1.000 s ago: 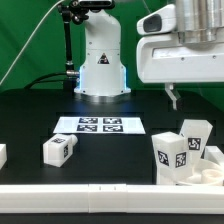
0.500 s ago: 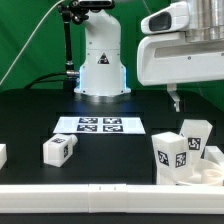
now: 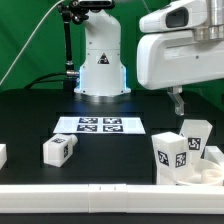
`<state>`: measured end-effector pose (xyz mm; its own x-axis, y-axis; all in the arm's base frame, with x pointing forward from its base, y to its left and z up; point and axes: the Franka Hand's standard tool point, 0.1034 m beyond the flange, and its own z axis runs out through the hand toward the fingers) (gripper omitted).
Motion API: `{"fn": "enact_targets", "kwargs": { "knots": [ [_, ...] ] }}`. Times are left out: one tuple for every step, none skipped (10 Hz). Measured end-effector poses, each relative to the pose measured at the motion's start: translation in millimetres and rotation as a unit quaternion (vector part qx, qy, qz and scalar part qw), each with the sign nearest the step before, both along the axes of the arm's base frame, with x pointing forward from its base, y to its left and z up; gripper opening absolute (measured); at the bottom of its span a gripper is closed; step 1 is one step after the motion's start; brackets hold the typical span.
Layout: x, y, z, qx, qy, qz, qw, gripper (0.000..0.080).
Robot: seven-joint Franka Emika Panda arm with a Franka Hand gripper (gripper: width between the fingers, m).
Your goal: Assemble stool
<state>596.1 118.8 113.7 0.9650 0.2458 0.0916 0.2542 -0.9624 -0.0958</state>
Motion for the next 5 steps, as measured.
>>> {"fn": "enact_targets", "kwargs": {
  "knots": [
    [0.1,-1.0,-0.1,-0.004,-0.005,0.043,0.999,0.0649],
    [0.5,-1.9,-0.5,-0.010,-0.010,0.083,0.996,0.0649],
    [1.5,-1.6,-1.7,-0.020,-0.020,0.133,0.991,0.0649],
    [1.4,-2.0,-3.8,-0.029,-0.026,0.190,0.981,0.0649],
    [1.6,-1.1,-5.1,-0.036,-0.031,0.238,0.970,0.0649]
  ]
}}
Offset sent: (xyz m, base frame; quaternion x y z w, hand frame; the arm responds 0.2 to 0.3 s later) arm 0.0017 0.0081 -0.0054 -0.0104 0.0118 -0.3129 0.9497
